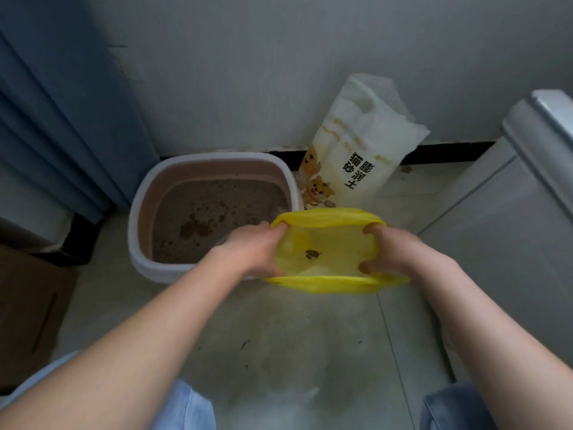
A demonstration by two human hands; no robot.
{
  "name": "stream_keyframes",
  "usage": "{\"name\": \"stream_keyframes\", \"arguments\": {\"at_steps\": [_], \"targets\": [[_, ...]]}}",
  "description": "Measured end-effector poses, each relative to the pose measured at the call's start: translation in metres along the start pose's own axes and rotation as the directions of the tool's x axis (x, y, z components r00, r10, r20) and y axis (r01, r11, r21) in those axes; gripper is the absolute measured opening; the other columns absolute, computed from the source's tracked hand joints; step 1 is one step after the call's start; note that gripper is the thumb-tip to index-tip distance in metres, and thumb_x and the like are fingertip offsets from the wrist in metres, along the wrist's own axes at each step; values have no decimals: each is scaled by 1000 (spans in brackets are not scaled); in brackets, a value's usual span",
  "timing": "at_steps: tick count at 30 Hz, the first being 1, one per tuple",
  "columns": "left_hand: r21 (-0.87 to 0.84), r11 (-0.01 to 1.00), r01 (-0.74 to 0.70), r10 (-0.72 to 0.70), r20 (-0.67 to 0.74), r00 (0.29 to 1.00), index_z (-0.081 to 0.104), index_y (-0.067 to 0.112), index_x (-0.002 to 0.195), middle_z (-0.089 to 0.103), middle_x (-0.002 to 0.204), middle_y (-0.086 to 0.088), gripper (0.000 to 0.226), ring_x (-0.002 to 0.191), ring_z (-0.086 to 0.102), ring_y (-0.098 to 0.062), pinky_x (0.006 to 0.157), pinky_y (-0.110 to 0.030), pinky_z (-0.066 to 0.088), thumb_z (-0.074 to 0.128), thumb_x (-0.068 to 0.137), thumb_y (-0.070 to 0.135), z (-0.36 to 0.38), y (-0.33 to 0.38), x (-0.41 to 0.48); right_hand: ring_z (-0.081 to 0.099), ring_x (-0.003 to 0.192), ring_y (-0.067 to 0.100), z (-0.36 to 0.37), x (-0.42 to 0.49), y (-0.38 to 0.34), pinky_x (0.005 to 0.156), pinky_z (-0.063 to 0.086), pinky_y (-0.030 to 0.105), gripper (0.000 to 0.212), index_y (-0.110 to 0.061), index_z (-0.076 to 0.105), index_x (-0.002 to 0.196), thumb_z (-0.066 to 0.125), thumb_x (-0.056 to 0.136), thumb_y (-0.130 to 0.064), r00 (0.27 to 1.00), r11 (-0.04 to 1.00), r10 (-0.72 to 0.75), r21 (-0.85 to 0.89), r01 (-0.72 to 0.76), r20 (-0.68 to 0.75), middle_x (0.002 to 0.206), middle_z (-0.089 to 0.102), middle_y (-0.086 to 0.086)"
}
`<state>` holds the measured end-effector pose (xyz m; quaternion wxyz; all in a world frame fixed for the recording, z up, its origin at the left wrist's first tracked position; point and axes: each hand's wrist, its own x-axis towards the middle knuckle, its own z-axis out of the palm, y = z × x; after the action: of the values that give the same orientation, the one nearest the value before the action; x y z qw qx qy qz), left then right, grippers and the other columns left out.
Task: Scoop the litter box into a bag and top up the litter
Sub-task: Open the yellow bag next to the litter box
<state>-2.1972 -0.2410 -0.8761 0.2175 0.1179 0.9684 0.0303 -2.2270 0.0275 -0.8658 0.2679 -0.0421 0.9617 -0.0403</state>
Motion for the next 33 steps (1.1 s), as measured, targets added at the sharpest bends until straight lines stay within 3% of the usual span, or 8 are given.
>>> {"name": "stream_keyframes", "arguments": {"at_steps": [13,20,23,26,28,29,31,33], "targets": [[265,952,-153,170,-42,985,40,15,140,26,152,-17,67,127,43,-34,78,-40,44,73,84,31,102,69,48,51,117,26,73,54,49,91,50,40,87,-29,31,148,74,77,-52,981,932,-161,-310,187,108,130,53,5],[107,989,-98,132,-377,917,54,10,133,38,150,-22,62,130,45,-40,98,-48,44,74,74,12,137,59,80,52,120,27,133,101,87,90,47,33,81,-38,45,143,77,72,-60,990,990,-121,74,116,75,139,41,7],[140,973,-185,231,-546,805,56,7,136,33,157,-23,65,144,32,-39,117,-52,27,70,73,2,156,62,90,42,132,31,137,106,86,107,39,44,57,-39,65,122,78,71,-59,972,976,-152,127,176,-180,148,39,7],[268,884,-383,467,-543,698,66,5,122,49,147,-22,44,140,41,-36,123,-50,21,64,79,-3,170,61,99,48,122,34,140,96,76,105,34,50,27,-28,75,100,80,75,-38,710,929,-324,-69,363,-625,133,57,8],[333,824,-458,566,-461,684,71,5,105,61,131,-20,26,130,51,-37,122,-48,23,65,81,-2,175,59,106,56,101,31,147,92,64,90,41,46,7,-22,74,87,74,80,-25,477,850,-471,-237,470,-742,108,67,3],[369,801,-471,595,-403,696,72,6,100,64,122,-19,20,126,53,-37,122,-48,23,66,81,-1,177,59,110,58,93,30,154,94,59,82,43,43,4,-21,73,85,71,82,-20,443,811,-528,-276,515,-725,98,68,0],[398,782,-479,603,-294,741,70,9,95,64,110,-15,17,116,56,-35,122,-48,22,65,80,3,178,59,118,60,90,29,169,105,53,74,46,41,13,-20,72,91,71,78,-15,525,777,-597,-275,566,-606,96,67,-1],[380,804,-457,555,-206,806,70,11,101,64,109,-13,24,112,58,-35,120,-47,19,67,77,14,180,55,127,58,109,30,178,120,55,84,49,43,39,-19,68,114,74,75,-19,733,836,-547,-221,502,-404,118,64,2]]}}
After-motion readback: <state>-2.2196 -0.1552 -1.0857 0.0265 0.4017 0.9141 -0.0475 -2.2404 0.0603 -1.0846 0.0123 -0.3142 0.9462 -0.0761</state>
